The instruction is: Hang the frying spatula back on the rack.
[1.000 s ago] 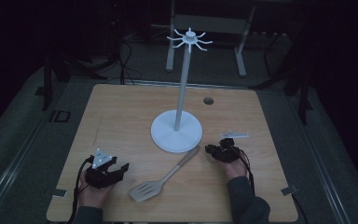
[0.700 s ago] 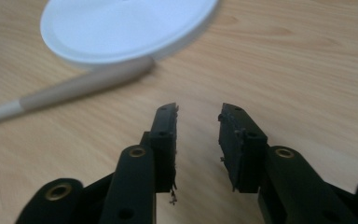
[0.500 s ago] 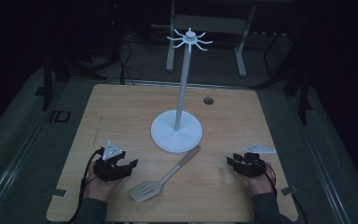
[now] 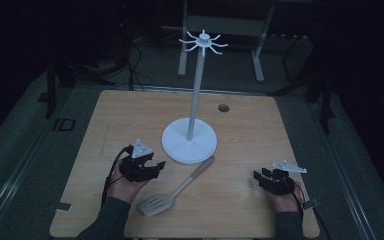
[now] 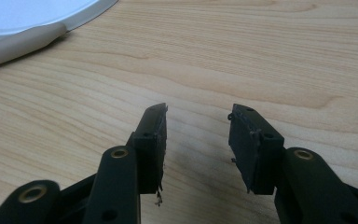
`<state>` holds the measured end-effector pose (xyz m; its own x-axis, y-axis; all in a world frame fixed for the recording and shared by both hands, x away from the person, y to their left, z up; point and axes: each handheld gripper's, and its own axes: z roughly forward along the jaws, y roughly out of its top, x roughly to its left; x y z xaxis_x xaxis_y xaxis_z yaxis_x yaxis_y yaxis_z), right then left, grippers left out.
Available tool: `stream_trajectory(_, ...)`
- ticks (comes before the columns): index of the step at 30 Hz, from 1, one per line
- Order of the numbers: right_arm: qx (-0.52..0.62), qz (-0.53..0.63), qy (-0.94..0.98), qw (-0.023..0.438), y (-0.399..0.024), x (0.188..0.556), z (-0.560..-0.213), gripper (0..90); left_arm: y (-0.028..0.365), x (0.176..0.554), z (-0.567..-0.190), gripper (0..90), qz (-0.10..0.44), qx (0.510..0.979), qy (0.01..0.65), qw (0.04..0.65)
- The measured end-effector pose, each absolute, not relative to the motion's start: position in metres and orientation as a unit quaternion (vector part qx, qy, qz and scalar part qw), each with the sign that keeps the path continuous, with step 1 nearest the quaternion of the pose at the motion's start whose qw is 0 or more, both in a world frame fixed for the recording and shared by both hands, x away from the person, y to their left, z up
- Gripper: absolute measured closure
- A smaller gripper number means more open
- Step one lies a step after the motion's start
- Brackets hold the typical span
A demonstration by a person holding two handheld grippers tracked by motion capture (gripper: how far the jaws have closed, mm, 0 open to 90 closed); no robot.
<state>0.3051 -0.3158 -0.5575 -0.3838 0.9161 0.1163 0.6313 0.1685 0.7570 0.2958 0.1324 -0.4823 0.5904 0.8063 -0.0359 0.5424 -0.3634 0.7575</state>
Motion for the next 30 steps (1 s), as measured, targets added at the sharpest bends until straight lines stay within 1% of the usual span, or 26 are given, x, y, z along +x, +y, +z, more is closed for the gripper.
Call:
stream_trajectory(8, 0.524, 0.377, 0.74, 0.19, -0.318, 0.306, -0.559, 56.6, 0.105, 0.307, -0.481, 49.8, 0.138, 0.834, 0.392, 0.363)
stream_trajectory(19, 0.524, 0.376, 0.739, 0.195, -0.319, 0.305, -0.559, 56.5, 0.076, 0.321, -0.478, 50.7, 0.124, 0.851, 0.379, 0.343)
stream_trajectory(30, 0.525, 0.375, 0.737, 0.199, -0.321, 0.305, -0.559, 56.0, 0.056, 0.334, -0.492, 59.1, 0.092, 0.871, 0.373, 0.305)
